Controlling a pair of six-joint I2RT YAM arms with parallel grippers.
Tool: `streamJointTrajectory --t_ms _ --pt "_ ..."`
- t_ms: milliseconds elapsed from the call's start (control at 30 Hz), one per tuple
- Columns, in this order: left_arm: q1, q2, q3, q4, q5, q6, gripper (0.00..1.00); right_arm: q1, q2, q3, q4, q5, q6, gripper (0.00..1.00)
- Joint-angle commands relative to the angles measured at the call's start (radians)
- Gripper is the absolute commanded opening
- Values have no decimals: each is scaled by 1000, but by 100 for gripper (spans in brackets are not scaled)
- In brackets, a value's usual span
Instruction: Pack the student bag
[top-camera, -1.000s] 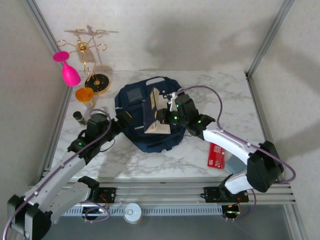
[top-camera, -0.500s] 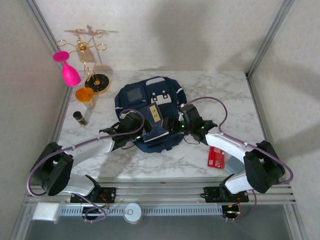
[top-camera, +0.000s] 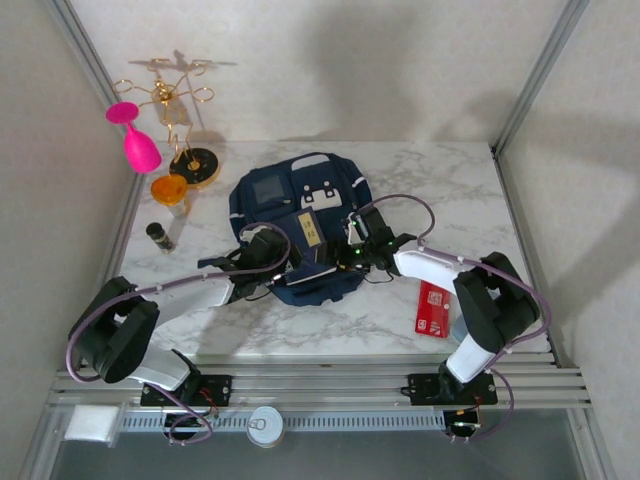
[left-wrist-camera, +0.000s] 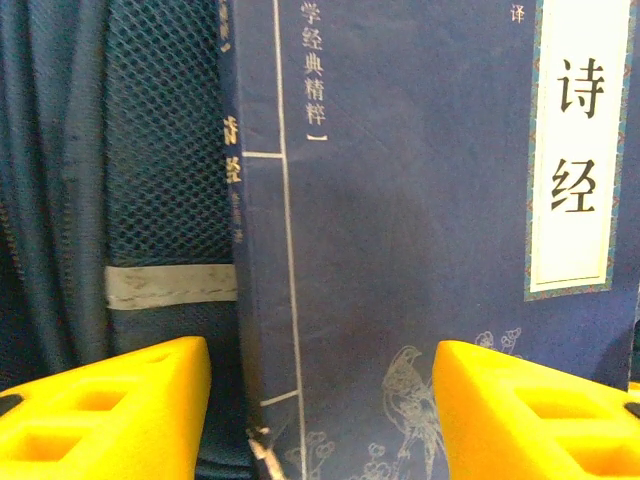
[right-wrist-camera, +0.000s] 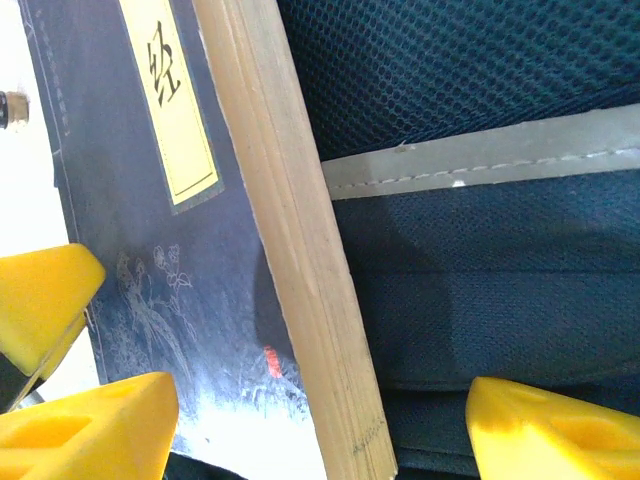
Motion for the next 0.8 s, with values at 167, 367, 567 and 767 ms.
streamJointTrajectory --t_ms 167,367,567,767 --pt "-3 16 -34 79 68 12 57 12 -46 22 119 -281 9 76" --pt "-2 -1 -35 88 90 15 55 5 -67 41 7 -195 -41 76" --pt "-2 -12 -51 123 137 12 53 -17 -110 -5 80 -276 -2 74" --pt "-9 -4 -49 158 179 8 51 -18 -71 3 80 -262 18 65"
